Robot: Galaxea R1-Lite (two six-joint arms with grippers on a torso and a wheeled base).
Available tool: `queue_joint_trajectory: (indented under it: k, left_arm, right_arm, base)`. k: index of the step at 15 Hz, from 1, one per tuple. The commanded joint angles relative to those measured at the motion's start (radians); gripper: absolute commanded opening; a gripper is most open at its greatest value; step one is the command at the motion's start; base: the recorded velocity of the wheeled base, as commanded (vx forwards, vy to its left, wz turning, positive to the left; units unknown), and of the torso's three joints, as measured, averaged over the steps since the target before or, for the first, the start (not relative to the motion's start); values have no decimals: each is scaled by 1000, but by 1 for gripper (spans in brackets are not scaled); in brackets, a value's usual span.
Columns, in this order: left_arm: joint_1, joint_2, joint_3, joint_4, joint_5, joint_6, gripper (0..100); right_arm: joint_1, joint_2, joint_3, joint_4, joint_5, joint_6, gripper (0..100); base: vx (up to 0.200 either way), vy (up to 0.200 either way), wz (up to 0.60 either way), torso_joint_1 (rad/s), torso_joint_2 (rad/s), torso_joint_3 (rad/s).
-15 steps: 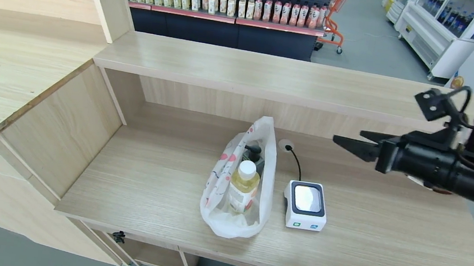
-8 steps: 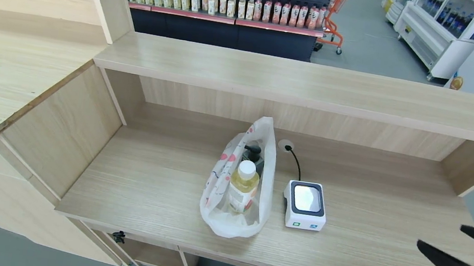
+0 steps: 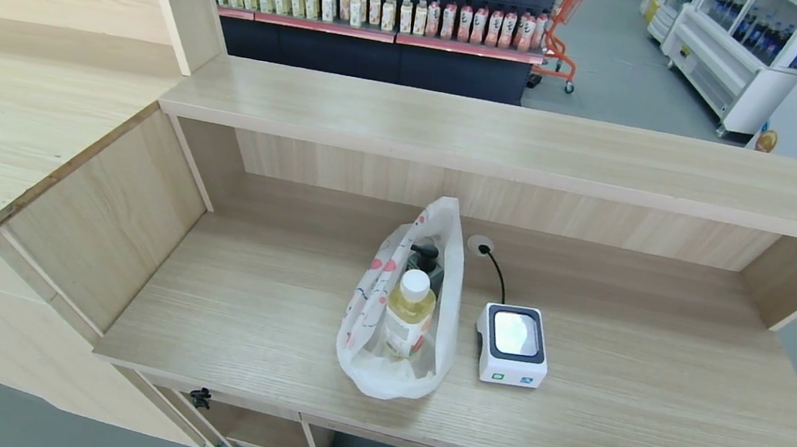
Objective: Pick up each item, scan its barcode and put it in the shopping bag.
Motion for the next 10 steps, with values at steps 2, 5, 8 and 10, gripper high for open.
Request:
queue_joint_trajectory:
  k: [2,5,8,10]
  left_arm:
    - [0,2,0,0,0,0,100]
    - [0,2,0,0,0,0,100]
    - [0,2,0,0,0,0,100]
    - [0,2,0,0,0,0,100]
  right_arm:
    - [-1,-139,23,17,-100,11,100]
    - [-2,-139,23,63,-156,16,100]
    - [-1,-139,19,79,-146,14,100]
    - [-2,-139,19,79,-146,17,100]
  base:
    - [0,0,0,0,0,0]
    - [0,0,0,0,0,0]
    - [0,0,0,0,0,0]
    - [0,0,0,0,0,0]
